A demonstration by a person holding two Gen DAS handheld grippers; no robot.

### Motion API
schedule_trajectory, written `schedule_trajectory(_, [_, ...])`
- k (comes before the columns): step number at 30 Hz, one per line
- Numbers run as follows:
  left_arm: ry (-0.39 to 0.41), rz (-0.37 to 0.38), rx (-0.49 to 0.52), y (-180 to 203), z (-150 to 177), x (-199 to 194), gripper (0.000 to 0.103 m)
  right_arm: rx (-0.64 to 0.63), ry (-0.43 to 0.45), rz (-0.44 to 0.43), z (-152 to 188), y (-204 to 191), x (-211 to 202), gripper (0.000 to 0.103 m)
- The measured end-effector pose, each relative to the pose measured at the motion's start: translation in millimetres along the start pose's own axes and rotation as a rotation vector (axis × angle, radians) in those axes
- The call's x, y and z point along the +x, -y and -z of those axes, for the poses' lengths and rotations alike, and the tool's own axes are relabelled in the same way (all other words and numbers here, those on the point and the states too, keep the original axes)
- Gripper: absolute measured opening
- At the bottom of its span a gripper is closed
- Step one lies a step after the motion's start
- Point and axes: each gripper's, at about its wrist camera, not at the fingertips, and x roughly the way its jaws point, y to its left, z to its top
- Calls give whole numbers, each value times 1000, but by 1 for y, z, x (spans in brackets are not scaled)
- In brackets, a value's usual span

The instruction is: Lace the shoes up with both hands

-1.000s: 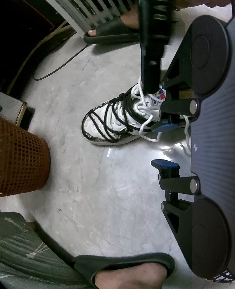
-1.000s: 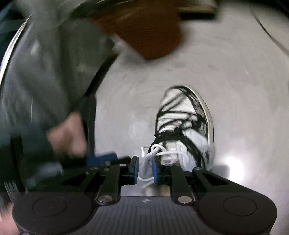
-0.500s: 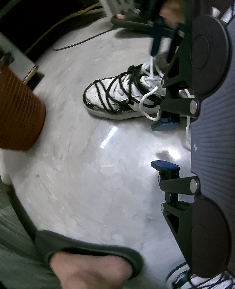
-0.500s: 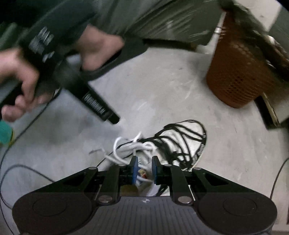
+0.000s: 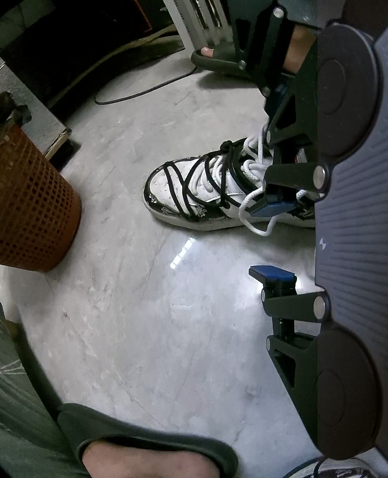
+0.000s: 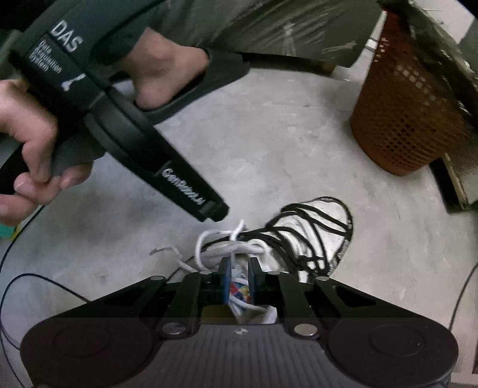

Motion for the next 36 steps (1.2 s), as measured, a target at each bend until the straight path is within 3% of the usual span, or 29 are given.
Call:
schedule_trajectory(8, [-10, 0, -13, -4, 3, -1, 39, -24, -44, 16, -4, -8, 12, 13])
schedule_trajectory(12, [-9, 7, -15, -4, 2, -3, 39, -60, -67, 27, -8, -11, 17, 4])
schedule_trajectory(16, [-4, 16, -13, -4, 2, -6, 39, -67, -72, 21, -6, -13, 17, 3])
schedule_trajectory(22, [29, 80, 105, 7, 9, -14, 36, -3, -58, 19, 3, -8, 10, 3])
schedule_trajectory(26, [8, 165, 141, 17, 12, -12, 30, 16, -50, 25, 6, -9, 6, 2])
schedule_trajectory(27, [4, 192, 144, 19, 13, -12, 24, 21, -49, 24, 6, -10, 5, 2])
schedule_trajectory(31, [6, 251, 81, 20, 9, -11, 23, 47, -31, 15, 10, -9, 3, 2])
schedule_trajectory(36, [-66, 282, -17, 14, -4, 2, 24, 63, -8, 10, 14, -8, 2, 2])
